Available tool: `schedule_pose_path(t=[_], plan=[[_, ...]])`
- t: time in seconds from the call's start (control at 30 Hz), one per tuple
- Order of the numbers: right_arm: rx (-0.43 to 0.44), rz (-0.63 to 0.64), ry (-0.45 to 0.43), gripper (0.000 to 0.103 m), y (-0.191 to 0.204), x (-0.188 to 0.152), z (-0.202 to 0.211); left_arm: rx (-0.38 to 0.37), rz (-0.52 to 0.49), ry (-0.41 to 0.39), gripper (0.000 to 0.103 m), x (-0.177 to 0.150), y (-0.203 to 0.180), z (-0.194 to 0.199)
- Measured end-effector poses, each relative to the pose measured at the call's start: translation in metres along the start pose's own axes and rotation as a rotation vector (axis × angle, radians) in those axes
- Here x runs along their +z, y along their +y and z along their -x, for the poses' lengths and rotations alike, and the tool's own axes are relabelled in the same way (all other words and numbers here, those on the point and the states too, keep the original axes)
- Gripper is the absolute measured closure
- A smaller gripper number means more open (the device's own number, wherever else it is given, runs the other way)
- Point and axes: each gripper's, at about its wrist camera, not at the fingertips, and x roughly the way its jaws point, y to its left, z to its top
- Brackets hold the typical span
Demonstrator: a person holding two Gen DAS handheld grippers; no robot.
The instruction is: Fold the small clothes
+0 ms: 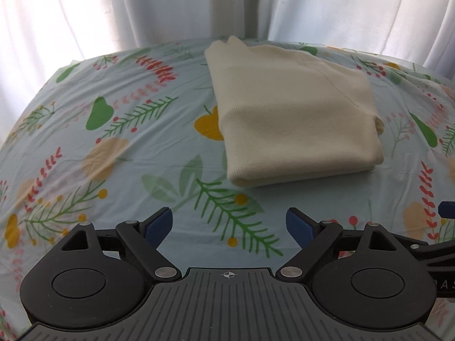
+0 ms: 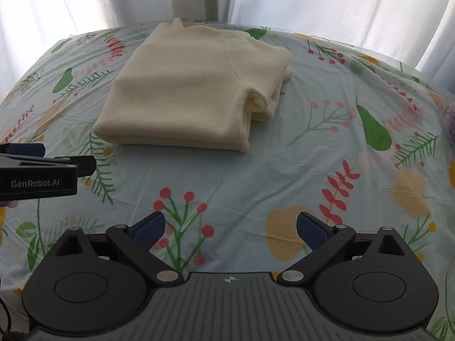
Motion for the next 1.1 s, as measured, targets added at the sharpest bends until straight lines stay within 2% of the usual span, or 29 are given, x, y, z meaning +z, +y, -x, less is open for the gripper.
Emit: schedule_pose_path(t=[0.17,0.4,1.1], plan=[[-0.066,-0.038,0.021,0.004,0.004,0.016,-0.003,-0.015,0.014,0.015,0.010,0.007,0.002,-0.001],[-0.102,-0.025,0.013,0.004,0.014,0.026,-0.003,0.002,0.031,0.040,0.010,0.010,0.009,-0.007],[-0.134,-0.046,0.034,0.004,0.014,0.032,-0.010,-0.010,0.017,0.050,0.010,0.015,0.009,-0.015]])
